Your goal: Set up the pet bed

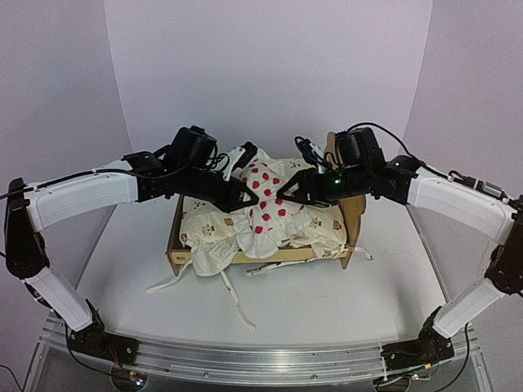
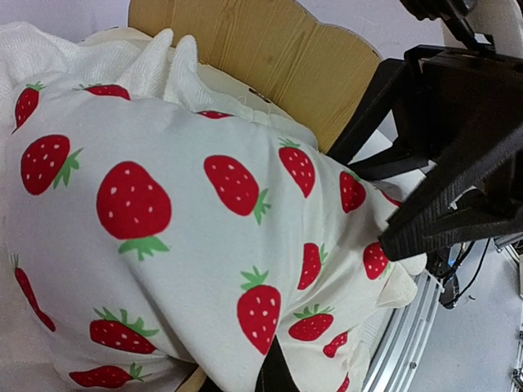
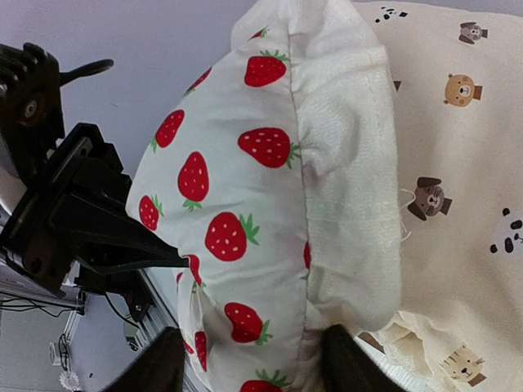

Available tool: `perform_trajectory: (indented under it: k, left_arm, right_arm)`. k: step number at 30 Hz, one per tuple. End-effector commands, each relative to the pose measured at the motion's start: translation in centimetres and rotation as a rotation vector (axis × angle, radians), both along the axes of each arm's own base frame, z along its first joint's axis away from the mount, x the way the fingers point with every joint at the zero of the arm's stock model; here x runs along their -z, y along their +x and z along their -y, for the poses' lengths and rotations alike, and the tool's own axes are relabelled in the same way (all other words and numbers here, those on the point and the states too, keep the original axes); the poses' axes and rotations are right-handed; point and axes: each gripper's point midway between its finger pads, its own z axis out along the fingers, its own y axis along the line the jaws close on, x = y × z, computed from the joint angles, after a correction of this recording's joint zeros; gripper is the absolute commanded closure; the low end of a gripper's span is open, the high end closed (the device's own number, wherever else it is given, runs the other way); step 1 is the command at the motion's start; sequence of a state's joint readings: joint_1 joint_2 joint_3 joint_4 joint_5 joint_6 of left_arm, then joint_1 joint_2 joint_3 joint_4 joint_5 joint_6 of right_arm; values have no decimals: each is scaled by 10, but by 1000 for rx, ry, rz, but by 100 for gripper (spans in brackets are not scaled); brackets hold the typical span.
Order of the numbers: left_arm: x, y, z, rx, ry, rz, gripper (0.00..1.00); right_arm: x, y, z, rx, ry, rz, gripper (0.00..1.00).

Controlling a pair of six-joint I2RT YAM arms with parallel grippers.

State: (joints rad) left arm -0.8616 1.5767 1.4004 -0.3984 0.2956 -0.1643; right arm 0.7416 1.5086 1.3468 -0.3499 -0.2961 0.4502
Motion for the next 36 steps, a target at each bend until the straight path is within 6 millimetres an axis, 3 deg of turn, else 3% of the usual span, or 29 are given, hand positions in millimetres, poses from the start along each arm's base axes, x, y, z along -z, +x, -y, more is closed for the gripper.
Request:
perform_trajectory:
  k: [1,5,7,13,15,16,20,27,31,36]
  left_arm:
    - [-32,-8,3,41,-100,45,100]
    - [-36,-11,-1,27,-126,45,97]
    - [-42,-10,-8,-3,-133,60,91]
    - [-61,-3,-50,-202,-142,122,22]
    - [-67,-4,-65,-258,-151,141,7]
    - [-69,-6,-72,-277,-156,149,4]
    - [-79,-17,-91,-301,-190,170,1]
    - [-75,-28,-105,-311,-191,154,1]
    - [-71,-31,-104,-297,-195,147,1]
    - [-59,-33,-100,-276,-184,126,2]
  right_arm:
    - [-16,-2,-16,-26,70,9,65]
    - [-12,-2,-14,0,57,13,96]
    - [-11,1,-10,39,43,26,100]
    - [-13,25,24,264,-22,109,100]
    - [-17,35,35,334,-47,150,100]
    - [-19,41,39,364,-66,175,100]
    - [-27,60,51,452,-121,260,100]
    - [-44,81,61,541,-162,354,100]
    - [-30,100,56,549,-248,393,100]
    - [3,117,52,527,-324,356,100]
